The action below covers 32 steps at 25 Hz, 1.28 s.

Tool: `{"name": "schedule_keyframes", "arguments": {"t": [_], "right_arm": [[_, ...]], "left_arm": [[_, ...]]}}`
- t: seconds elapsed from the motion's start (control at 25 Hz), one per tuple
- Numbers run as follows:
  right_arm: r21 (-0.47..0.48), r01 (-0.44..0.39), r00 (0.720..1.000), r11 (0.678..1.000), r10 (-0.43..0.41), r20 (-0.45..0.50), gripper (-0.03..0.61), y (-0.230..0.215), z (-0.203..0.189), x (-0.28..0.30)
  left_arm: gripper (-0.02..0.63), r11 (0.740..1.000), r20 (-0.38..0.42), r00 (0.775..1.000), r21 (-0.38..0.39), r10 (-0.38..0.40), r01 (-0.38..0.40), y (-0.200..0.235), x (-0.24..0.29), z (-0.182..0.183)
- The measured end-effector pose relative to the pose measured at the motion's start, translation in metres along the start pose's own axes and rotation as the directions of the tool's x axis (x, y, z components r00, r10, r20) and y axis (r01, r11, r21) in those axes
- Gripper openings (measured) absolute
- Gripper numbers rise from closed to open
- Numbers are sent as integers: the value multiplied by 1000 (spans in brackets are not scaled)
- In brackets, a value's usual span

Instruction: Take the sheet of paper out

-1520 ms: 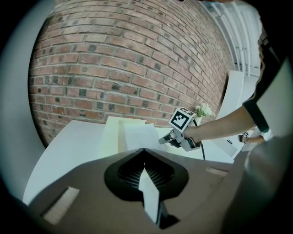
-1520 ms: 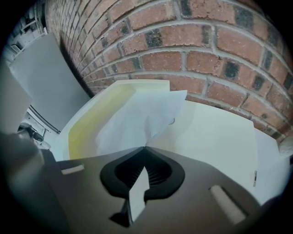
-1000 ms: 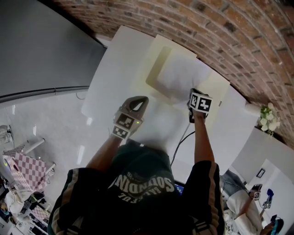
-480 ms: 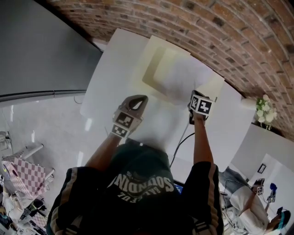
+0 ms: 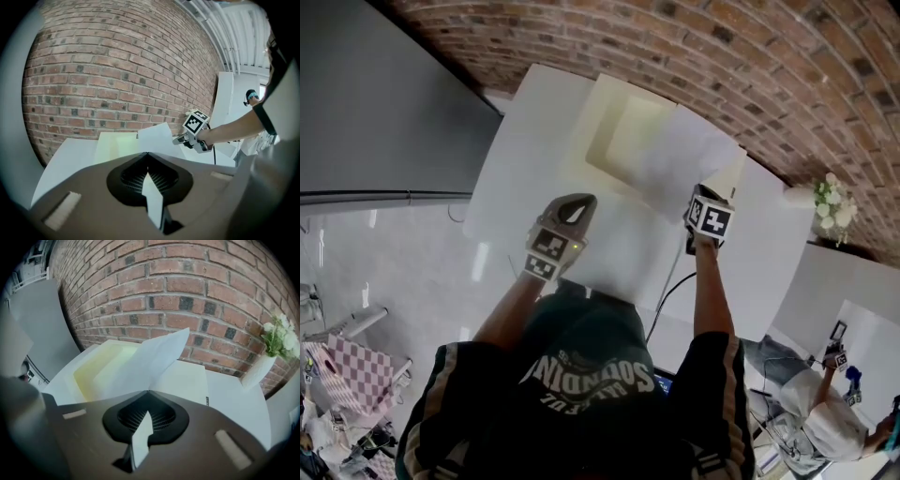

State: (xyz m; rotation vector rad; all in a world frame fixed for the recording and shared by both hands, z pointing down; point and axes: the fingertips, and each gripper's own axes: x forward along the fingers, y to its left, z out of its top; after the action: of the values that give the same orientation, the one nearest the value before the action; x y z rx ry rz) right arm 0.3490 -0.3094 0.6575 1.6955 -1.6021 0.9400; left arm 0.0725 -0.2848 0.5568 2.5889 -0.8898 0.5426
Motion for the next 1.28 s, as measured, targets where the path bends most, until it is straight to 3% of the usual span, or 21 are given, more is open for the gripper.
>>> {"name": "schedule_keyframes", "arguments": {"t": [0.32,0.56,0.96,1.28], "right_arm": [[-13,72,988,997,-69,135,2,-3,11,-46],[-15,82,971,997,-76,229,2,10,23,-84],[-6,20,933,1000,-17,359,2,67,29,-144],[-46,-36,915,998,52,401,2,115,21,-167]], "left_arm": [[11,1000,43,999,17,10,-11,-5,-25,4],[11,999,76,997,34,11,-14,-7,-46,8],[11,997,140,989,63,39,-48,3,-88,12],[11,992,185,979,82,81,-97,16,-128,16]]}}
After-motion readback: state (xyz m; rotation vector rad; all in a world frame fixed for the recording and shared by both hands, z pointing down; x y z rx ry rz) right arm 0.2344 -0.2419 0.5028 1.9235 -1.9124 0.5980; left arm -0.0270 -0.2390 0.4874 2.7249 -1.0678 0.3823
